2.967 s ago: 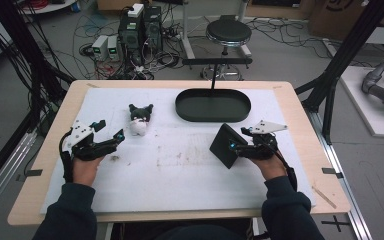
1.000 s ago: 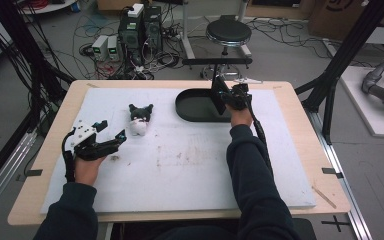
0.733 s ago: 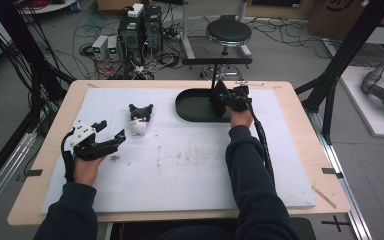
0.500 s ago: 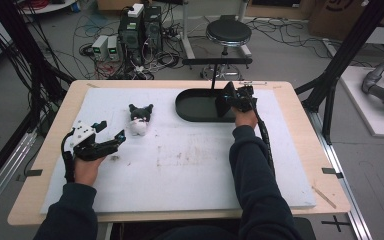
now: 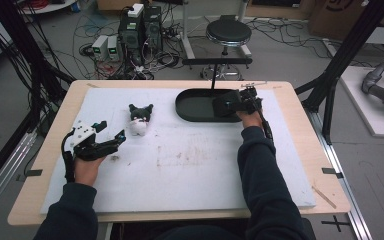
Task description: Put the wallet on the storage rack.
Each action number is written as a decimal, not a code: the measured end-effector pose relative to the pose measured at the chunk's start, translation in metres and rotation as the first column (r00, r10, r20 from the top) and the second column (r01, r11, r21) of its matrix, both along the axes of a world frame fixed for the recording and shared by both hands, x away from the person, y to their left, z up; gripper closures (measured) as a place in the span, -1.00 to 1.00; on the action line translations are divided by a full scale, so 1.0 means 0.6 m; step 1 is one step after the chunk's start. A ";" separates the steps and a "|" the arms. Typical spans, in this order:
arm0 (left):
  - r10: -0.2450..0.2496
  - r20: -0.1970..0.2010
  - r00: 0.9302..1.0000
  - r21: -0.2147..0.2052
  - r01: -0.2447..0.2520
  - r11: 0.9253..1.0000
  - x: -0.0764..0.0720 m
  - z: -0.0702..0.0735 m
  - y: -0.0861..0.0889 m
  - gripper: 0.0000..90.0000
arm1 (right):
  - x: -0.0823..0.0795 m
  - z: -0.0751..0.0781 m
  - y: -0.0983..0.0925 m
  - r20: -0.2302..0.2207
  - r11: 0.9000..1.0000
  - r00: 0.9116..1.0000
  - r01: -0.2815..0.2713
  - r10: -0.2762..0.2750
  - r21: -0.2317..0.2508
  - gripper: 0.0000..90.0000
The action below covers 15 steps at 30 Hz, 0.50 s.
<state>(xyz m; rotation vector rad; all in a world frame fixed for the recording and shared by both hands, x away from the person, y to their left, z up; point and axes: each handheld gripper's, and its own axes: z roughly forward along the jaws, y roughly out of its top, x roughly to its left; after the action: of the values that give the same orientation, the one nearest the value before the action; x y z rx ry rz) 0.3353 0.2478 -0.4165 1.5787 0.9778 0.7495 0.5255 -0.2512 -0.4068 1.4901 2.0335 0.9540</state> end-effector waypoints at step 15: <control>0.003 -0.001 1.000 -0.003 -0.003 1.000 0.002 -0.001 0.001 -0.49 | -0.071 0.078 -0.081 0.111 0.997 0.992 -0.064 0.058 0.044 -0.42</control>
<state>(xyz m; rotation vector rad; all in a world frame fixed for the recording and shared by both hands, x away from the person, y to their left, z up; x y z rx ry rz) 0.3362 0.2481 -0.4171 1.5752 0.9823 0.7493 0.4829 -0.2999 -0.3598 1.3747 2.0004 1.0917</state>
